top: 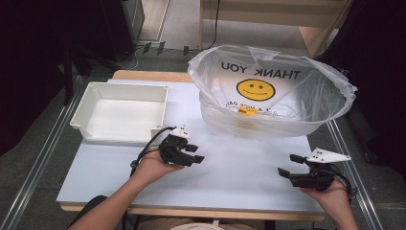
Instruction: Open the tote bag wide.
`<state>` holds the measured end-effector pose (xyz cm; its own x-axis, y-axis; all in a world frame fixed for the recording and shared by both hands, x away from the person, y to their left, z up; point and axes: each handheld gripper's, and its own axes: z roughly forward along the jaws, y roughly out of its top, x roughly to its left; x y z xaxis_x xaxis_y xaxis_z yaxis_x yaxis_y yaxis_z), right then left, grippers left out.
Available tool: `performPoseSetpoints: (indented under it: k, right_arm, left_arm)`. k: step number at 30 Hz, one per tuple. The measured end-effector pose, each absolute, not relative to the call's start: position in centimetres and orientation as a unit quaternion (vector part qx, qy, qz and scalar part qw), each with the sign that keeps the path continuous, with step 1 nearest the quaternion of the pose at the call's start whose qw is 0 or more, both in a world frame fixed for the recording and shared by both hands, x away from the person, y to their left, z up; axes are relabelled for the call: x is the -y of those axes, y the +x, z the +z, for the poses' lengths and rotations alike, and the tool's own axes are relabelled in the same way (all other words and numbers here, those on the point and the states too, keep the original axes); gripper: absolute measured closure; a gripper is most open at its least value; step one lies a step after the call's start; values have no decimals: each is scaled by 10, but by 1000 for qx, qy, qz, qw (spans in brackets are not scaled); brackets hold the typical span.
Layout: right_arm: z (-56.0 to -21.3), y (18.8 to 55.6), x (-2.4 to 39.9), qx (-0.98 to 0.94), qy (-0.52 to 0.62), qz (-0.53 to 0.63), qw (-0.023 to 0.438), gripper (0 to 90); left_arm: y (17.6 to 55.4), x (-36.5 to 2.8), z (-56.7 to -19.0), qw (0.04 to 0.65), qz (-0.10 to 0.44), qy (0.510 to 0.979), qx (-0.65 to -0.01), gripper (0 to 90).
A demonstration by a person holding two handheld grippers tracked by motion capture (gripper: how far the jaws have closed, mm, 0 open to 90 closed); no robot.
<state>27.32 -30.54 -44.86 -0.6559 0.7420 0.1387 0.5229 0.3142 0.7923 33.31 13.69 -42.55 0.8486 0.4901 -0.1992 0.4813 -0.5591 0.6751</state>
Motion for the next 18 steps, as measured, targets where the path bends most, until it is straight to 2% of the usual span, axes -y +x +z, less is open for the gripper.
performPoseSetpoints:
  k: [4,18]
  right_arm:
    - [-449,278,314,-791,410,438,122,305]
    - [-444,277,320,-780,411,450,142,338]
  left_arm:
    - [333,-137,-426,380,13,883,-273,499]
    - [333,-136,-429,378,8,884,-275,465]
